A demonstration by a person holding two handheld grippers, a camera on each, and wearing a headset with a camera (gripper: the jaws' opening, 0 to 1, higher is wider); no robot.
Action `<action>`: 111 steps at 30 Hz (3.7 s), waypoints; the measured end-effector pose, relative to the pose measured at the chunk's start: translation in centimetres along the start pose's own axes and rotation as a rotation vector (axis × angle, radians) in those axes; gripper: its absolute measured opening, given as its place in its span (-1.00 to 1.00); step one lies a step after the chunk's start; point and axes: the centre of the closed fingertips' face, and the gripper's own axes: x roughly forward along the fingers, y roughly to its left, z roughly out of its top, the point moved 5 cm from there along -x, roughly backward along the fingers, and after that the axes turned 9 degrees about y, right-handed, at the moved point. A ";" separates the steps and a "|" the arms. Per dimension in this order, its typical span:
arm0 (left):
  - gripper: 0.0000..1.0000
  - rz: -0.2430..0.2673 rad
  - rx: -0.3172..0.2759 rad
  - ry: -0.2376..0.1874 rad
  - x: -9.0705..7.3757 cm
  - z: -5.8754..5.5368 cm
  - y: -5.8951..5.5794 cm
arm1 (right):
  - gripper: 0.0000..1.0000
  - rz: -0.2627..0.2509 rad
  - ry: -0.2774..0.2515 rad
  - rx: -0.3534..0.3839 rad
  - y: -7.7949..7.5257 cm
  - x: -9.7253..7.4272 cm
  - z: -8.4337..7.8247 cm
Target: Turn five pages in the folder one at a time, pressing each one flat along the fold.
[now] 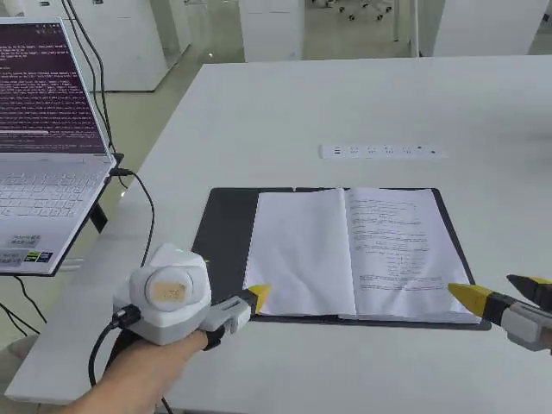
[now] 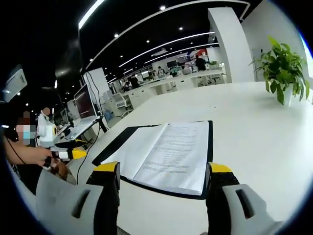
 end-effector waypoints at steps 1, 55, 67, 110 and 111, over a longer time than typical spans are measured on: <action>0.39 0.001 0.001 -0.001 -0.1 0.0 0.0 | 0.49 -0.015 0.007 -0.005 -0.1 0.0 -0.2; 0.75 -0.209 0.193 0.045 8.9 3.7 -12.3 | 0.96 -0.077 0.013 0.043 -2.4 -1.0 -3.7; 0.54 -0.276 0.262 0.062 13.8 4.6 -16.8 | 0.93 -0.077 0.005 0.056 -2.9 -0.9 -3.6; -0.49 -0.293 0.284 0.031 18.9 1.2 -21.5 | 0.77 -0.026 0.038 0.089 -4.0 2.2 -4.1; -0.50 -0.296 0.274 0.027 19.0 1.2 -21.4 | 0.76 -0.026 0.038 0.090 -4.1 2.3 -4.1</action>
